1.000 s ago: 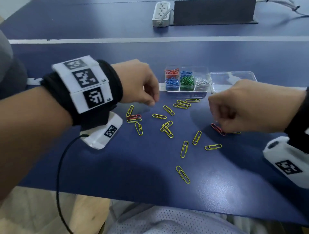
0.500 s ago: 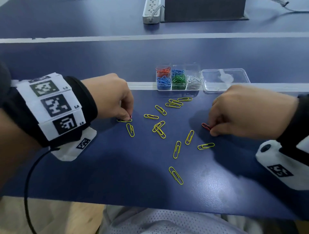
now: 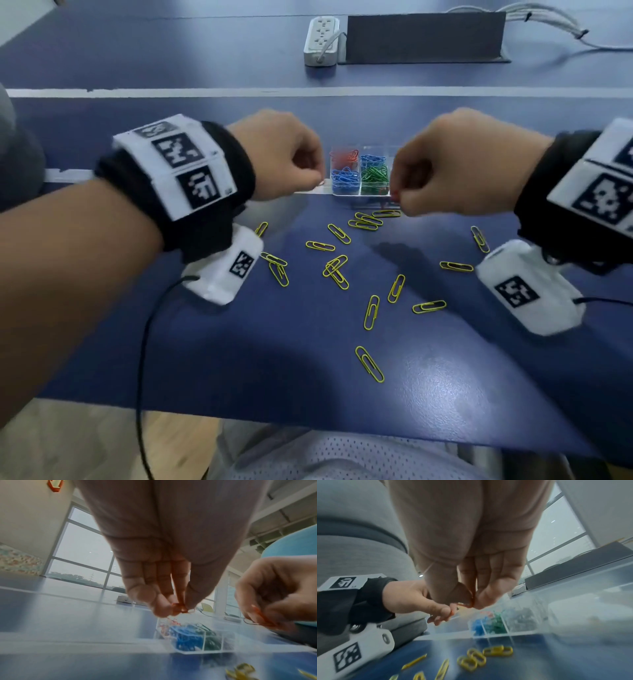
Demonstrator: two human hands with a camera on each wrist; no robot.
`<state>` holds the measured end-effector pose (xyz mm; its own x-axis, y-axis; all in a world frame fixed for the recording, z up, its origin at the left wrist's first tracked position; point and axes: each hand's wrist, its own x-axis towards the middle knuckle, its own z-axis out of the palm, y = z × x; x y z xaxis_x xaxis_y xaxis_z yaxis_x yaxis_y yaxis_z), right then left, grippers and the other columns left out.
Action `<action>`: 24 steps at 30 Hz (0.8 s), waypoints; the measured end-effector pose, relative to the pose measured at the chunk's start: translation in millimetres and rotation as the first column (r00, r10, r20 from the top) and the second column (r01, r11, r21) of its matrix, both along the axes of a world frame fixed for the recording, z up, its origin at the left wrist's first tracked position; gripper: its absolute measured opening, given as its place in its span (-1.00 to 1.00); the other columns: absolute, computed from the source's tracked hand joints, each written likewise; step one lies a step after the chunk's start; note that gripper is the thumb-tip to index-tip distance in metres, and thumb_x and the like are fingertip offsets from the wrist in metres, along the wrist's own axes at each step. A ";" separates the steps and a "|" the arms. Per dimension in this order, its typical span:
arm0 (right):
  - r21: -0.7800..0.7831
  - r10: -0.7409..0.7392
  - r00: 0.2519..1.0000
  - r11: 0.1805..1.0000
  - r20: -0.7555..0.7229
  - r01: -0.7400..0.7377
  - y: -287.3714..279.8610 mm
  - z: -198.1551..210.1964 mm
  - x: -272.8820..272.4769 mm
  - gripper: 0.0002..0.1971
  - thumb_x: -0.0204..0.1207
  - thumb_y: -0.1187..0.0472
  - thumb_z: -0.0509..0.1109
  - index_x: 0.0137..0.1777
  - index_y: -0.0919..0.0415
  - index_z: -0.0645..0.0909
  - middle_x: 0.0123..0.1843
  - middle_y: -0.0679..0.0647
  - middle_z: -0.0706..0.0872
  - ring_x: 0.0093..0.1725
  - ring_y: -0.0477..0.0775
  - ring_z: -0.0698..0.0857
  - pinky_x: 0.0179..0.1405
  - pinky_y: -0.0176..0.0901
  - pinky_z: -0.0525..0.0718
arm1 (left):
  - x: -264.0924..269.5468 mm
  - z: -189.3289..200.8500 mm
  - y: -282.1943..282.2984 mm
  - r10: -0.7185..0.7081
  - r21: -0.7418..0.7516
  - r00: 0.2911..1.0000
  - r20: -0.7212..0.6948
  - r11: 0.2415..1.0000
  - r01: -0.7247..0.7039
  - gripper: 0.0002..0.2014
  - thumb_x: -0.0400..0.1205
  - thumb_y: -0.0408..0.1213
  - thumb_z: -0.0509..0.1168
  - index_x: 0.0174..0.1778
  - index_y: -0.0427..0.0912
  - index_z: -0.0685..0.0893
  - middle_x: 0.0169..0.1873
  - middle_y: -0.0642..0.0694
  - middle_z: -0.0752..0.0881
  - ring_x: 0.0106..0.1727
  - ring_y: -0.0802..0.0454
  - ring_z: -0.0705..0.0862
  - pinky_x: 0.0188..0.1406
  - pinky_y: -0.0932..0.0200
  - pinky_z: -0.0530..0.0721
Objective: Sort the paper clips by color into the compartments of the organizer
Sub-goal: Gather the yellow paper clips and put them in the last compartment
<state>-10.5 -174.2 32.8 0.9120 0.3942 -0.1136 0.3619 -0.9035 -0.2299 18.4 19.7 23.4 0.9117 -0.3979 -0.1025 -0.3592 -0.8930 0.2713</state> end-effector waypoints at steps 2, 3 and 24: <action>0.059 -0.041 0.999 0.997 0.009 0.040 4.1 5.0 13.5 -0.96 0.29 0.13 0.43 -0.28 -0.05 0.69 -0.44 -0.18 0.64 -0.33 0.01 0.59 -0.34 -0.29 0.48 | 15.9 -1.5 -11.0 0.029 -0.081 0.999 0.027 0.996 -0.026 -0.87 0.53 -0.25 0.30 -0.11 -0.04 0.76 -0.54 0.19 0.56 -0.51 0.36 0.58 -0.28 0.44 0.52; 0.075 -0.057 0.998 0.996 0.015 0.056 6.4 6.1 20.0 -0.95 0.30 0.12 0.43 -0.27 -0.07 0.67 -0.43 -0.20 0.63 -0.32 0.00 0.58 -0.34 -0.27 0.46 | 23.4 -3.1 -16.7 0.039 -0.106 0.998 0.046 0.994 -0.034 -0.85 0.53 -0.26 0.30 -0.09 -0.05 0.77 -0.51 0.15 0.59 -0.52 0.35 0.58 -0.34 0.47 0.47; 0.021 -0.232 0.973 0.973 0.006 0.232 50.4 -9.1 83.0 -0.78 0.43 0.24 0.41 0.05 0.15 0.78 0.00 0.17 0.80 0.02 0.19 0.74 -0.12 -0.12 0.64 | 47.6 -16.9 -24.7 0.149 -0.192 0.989 -0.015 0.970 -0.149 -0.56 0.44 -0.41 0.45 0.23 -0.07 0.62 -0.08 -0.03 0.80 -0.19 0.11 0.64 -0.13 0.30 0.49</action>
